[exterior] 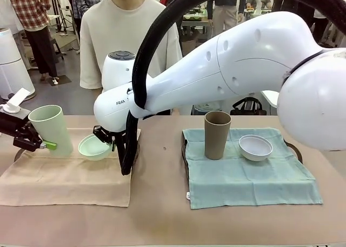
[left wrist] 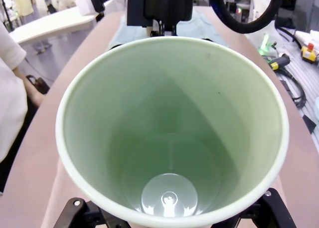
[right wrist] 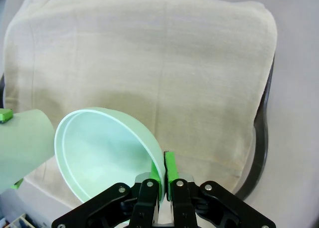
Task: Set up a tray with a mat and arrange the tableware.
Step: Place the Picnic Bowl and Reusable plastic cup back onto the Handle tray in front of the human's position.
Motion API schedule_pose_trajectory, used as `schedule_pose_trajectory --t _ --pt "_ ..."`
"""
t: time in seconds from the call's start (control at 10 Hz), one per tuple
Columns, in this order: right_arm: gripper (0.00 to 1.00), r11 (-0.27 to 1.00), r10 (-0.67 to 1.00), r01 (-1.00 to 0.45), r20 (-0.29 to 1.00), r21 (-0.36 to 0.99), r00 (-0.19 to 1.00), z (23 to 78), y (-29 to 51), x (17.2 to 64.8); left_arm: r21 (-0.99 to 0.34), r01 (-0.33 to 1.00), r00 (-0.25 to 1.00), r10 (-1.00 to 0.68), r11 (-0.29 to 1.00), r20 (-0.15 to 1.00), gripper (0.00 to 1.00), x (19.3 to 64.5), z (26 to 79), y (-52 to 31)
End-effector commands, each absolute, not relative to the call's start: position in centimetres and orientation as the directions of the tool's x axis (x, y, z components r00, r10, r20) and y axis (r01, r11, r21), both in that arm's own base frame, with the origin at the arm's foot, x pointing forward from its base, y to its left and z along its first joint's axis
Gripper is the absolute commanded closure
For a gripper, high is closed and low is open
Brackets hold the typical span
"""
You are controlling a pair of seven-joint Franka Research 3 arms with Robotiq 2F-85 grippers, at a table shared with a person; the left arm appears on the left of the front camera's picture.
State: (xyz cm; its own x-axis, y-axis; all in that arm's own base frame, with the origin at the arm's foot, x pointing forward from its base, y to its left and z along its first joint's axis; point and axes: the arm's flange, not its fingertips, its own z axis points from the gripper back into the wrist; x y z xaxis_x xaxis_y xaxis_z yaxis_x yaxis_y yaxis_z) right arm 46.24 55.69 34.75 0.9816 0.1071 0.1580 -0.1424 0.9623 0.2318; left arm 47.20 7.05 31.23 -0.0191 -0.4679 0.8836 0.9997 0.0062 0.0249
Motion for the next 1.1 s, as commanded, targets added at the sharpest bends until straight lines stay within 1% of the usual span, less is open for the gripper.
schedule_pose_trajectory --t 0.0,0.3,0.9,1.0 --pt "0.96 0.952 0.116 -0.157 0.162 0.262 0.98 34.6 55.8 46.5 0.068 0.998 -0.062 -0.446 -0.005 0.893 0.17 47.8 30.1 6.9" --pt "0.96 0.947 0.116 -0.155 0.152 0.28 0.982 34.0 56.0 46.8 0.084 0.996 -0.082 -0.449 -0.015 0.89 0.17 48.9 28.4 7.0" --pt "0.96 0.946 0.122 -0.151 0.117 0.286 0.986 32.2 56.2 47.5 0.083 0.996 -0.089 -0.46 -0.033 0.883 0.17 48.8 28.0 6.9" --pt "0.39 0.945 0.13 -0.157 0.11 0.288 0.985 32.2 56.2 47.5 0.08 0.996 -0.087 -0.463 -0.033 0.882 0.0 48.8 28.0 6.8"
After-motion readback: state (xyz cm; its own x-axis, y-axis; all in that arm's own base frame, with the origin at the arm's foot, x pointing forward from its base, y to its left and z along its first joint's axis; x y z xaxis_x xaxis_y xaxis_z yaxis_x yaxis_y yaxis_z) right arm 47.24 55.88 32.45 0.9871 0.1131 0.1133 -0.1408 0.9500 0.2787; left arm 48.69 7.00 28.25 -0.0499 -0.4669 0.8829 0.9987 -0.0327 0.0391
